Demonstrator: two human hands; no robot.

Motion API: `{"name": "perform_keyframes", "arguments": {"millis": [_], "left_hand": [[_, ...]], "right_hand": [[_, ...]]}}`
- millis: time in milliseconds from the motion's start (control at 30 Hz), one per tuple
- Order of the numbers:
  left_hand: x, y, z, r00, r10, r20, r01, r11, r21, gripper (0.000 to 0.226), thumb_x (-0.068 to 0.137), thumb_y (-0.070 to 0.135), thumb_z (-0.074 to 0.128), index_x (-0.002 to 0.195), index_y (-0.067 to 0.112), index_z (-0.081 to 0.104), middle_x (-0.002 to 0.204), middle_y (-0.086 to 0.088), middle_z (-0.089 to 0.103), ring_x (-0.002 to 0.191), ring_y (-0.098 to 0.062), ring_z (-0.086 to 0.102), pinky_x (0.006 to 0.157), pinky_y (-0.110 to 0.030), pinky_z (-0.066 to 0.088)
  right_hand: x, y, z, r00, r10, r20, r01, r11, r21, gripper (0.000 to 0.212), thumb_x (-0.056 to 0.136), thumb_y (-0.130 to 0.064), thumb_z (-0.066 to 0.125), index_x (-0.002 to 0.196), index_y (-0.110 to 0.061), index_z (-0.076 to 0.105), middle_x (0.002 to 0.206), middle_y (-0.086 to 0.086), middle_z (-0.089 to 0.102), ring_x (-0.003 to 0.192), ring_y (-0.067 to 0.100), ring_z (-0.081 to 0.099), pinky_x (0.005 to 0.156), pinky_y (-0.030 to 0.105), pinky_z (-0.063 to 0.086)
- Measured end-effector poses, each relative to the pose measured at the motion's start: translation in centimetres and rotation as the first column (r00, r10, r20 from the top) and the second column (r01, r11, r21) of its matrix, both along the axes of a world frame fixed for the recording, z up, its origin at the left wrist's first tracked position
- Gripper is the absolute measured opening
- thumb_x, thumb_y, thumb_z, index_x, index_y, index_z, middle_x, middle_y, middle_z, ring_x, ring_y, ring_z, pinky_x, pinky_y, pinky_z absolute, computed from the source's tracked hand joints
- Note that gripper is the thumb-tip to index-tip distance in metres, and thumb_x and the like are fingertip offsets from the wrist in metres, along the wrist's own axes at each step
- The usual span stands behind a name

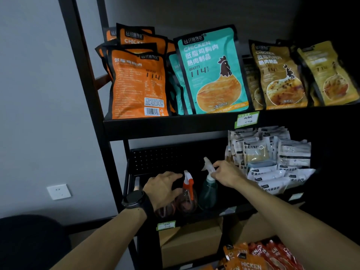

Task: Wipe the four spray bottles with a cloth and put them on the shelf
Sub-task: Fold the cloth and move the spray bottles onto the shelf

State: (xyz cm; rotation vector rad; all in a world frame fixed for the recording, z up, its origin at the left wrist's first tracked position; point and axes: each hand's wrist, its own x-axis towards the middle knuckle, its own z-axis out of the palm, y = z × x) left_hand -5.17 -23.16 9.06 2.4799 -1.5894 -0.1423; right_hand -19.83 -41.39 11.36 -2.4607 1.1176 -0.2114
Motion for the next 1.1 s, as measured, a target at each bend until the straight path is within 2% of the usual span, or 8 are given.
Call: {"name": "perform_keyframes", "arguments": {"millis": [67, 200, 300, 400, 700, 867, 1033, 1100], "left_hand": [[-0.1, 0.0, -0.4, 1.000, -0.006, 0.005, 0.006, 1.000, 0.007, 0.057, 0.099, 0.046, 0.048, 0.152, 0.034, 0.032, 0.158, 0.003, 0.035, 0.142, -0.019, 0.036, 0.113, -0.039, 0.034], [-0.3, 0.2, -0.9, 1.000, -0.014, 0.008, 0.014, 0.999, 0.037, 0.058, 0.100, 0.045, 0.048, 0.154, 0.032, 0.030, 0.160, 0.005, 0.031, 0.152, -0.018, 0.016, 0.117, -0.042, 0.025], [-0.1, 0.2, -1.1, 1.000, -0.018, -0.001, 0.018, 0.999, 0.049, 0.059, 0.100, 0.045, 0.048, 0.154, 0.031, 0.030, 0.160, 0.005, 0.031, 0.153, -0.019, 0.012, 0.118, -0.046, 0.025], [0.1, 0.3, -1.3, 1.000, -0.017, -0.018, 0.018, 0.999, 0.037, 0.059, 0.099, 0.045, 0.049, 0.153, 0.030, 0.031, 0.159, 0.004, 0.033, 0.152, -0.018, 0.013, 0.119, -0.045, 0.027], [0.7, 0.5, -1.2, 0.999, -0.009, -0.053, 0.009, 1.000, 0.002, 0.059, 0.099, 0.044, 0.052, 0.152, 0.028, 0.034, 0.157, 0.001, 0.038, 0.151, -0.015, 0.017, 0.118, -0.042, 0.029], [0.6, 0.6, -0.9, 0.998, -0.017, -0.062, 0.017, 1.000, 0.008, 0.058, 0.099, 0.043, 0.051, 0.152, 0.027, 0.033, 0.156, 0.001, 0.038, 0.152, -0.015, 0.016, 0.118, -0.041, 0.028], [0.7, 0.3, -0.8, 0.999, -0.009, -0.052, 0.008, 1.000, -0.004, 0.059, 0.097, 0.045, 0.054, 0.151, 0.029, 0.037, 0.160, 0.003, 0.029, 0.140, -0.018, 0.038, 0.112, -0.041, 0.037], [0.8, -0.1, -0.7, 0.999, -0.008, -0.049, 0.008, 1.000, -0.013, 0.060, 0.096, 0.046, 0.055, 0.150, 0.028, 0.037, 0.162, 0.002, 0.024, 0.138, -0.019, 0.040, 0.111, -0.043, 0.038]], "right_hand": [[0.0, -0.2, -0.2, 1.000, -0.004, -0.008, 0.004, 1.000, 0.009, 0.031, 0.090, -0.021, 0.059, 0.120, -0.018, 0.062, 0.100, 0.009, 0.067, 0.084, 0.023, 0.064, 0.062, 0.029, 0.046], [0.2, -0.5, -0.3, 1.000, -0.002, -0.019, 0.002, 1.000, 0.005, 0.029, 0.089, -0.020, 0.060, 0.118, -0.017, 0.064, 0.102, 0.009, 0.068, 0.086, 0.023, 0.065, 0.070, 0.032, 0.050], [0.3, -0.6, -0.7, 1.000, -0.001, -0.017, 0.002, 1.000, 0.017, 0.024, 0.090, -0.018, 0.058, 0.113, -0.015, 0.065, 0.096, 0.009, 0.067, 0.078, 0.022, 0.064, 0.062, 0.031, 0.047], [0.5, -0.7, -0.9, 1.000, -0.003, -0.012, 0.004, 1.000, 0.018, 0.021, 0.090, -0.014, 0.053, 0.108, -0.011, 0.064, 0.091, 0.010, 0.065, 0.070, 0.022, 0.059, 0.051, 0.028, 0.038], [1.0, -1.3, -0.5, 0.994, 0.052, -0.101, -0.059, 0.996, -0.068, 0.023, 0.091, -0.009, 0.052, 0.111, -0.013, 0.062, 0.100, 0.012, 0.064, 0.088, 0.028, 0.063, 0.068, 0.034, 0.049], [1.0, -1.8, -0.4, 0.985, 0.083, -0.151, -0.100, 0.989, -0.106, 0.022, 0.091, -0.006, 0.050, 0.110, -0.013, 0.060, 0.106, 0.012, 0.062, 0.094, 0.027, 0.060, 0.074, 0.034, 0.048], [1.1, -2.3, -0.6, 0.978, 0.108, -0.180, -0.133, 0.982, -0.132, 0.018, 0.091, -0.004, 0.049, 0.098, -0.019, 0.055, 0.098, 0.007, 0.058, 0.085, 0.023, 0.055, 0.069, 0.030, 0.042], [1.2, -2.5, -0.7, 0.977, 0.113, -0.183, -0.139, 0.980, -0.140, 0.019, 0.090, -0.003, 0.049, 0.095, -0.020, 0.053, 0.097, 0.006, 0.058, 0.085, 0.023, 0.054, 0.068, 0.030, 0.041]]}}
